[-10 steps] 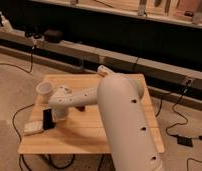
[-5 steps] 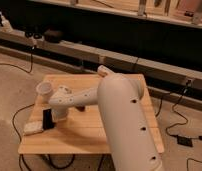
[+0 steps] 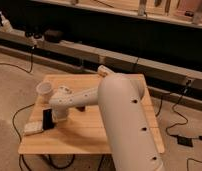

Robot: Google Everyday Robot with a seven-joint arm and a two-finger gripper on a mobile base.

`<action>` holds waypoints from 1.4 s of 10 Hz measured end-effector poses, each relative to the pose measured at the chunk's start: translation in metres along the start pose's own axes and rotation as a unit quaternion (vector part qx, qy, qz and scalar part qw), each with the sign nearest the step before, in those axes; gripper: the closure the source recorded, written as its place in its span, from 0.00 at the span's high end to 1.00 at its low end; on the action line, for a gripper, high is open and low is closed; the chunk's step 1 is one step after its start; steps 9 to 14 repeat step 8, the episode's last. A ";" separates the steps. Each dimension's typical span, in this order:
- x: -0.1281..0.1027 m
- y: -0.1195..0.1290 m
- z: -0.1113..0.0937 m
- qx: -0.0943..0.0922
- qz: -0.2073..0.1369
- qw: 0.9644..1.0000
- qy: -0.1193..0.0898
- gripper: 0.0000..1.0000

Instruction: Push the eraser across the table

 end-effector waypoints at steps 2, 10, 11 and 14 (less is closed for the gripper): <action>-0.001 0.000 -0.002 -0.003 -0.003 1.000 -0.001 0.69; 0.006 -0.007 -0.082 -0.007 0.002 1.000 -0.008 0.69; 0.006 -0.007 -0.082 -0.007 0.002 1.000 -0.008 0.69; 0.006 -0.007 -0.082 -0.007 0.002 1.000 -0.008 0.69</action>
